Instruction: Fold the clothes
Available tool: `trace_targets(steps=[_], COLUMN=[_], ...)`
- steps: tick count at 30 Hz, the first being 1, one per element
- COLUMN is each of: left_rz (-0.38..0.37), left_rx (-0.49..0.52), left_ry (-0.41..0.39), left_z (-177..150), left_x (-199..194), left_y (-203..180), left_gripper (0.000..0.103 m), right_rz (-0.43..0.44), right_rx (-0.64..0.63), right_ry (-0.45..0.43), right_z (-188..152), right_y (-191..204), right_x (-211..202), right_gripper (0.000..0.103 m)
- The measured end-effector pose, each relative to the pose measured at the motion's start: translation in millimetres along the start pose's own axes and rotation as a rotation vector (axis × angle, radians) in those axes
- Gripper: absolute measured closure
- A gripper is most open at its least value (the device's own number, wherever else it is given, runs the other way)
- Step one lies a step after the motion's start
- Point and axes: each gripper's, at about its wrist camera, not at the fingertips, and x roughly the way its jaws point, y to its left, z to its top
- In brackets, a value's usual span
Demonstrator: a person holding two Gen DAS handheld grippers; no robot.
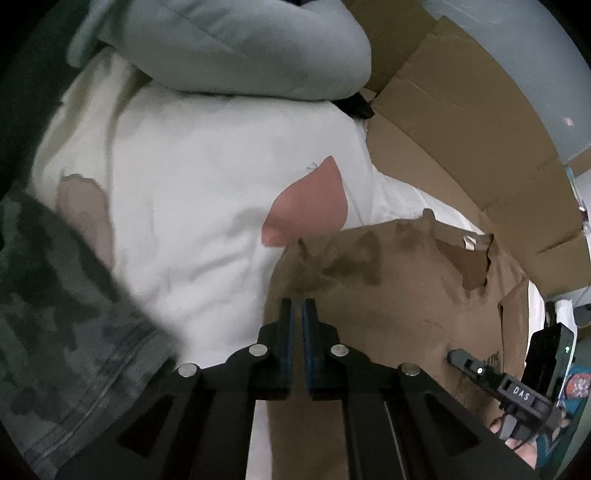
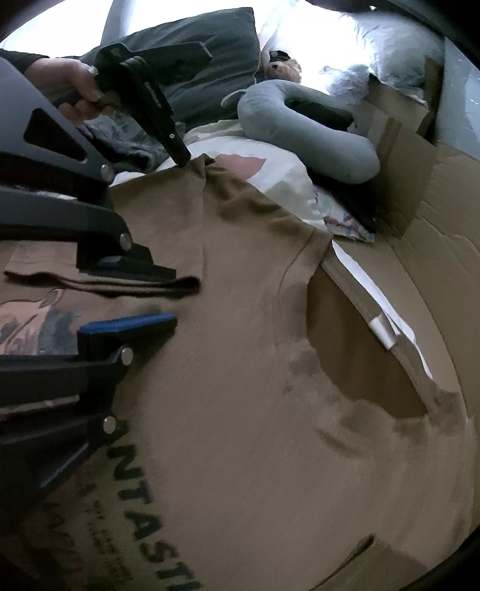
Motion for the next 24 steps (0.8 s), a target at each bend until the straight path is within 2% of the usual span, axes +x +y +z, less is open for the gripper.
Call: trace_targets(steps=[6, 15, 22, 24], left_rz=[-0.027, -0.104, -0.138, -0.149], left_rx=[0.010, -0.036, -0.051, -0.058], left_ry=[-0.032, -0.053, -0.058, -0.057], left_z=[-22.4, -74.7, -121.9, -131.8], left_x=[-24.4, -18.0, -21.5, -20.4], left_y=[-0.6, -2.3, 7.0, 7.1], left_gripper=[0.098, 0.098, 0.098, 0.098], right_rz=[0.028, 0.069, 0.093, 0.095], right_rx=[0.028, 0.046, 0.040, 0.040], right_ry=[0.029, 0.081, 0.165, 0.178], right_z=[-23.6, -61.0, -99.5, -105.9], right_y=[-8.5, -7.9, 5.0, 7.0], right_x=[-7.6, -9.3, 5.8, 9.1], right_gripper=[0.080, 0.079, 0.079, 0.076])
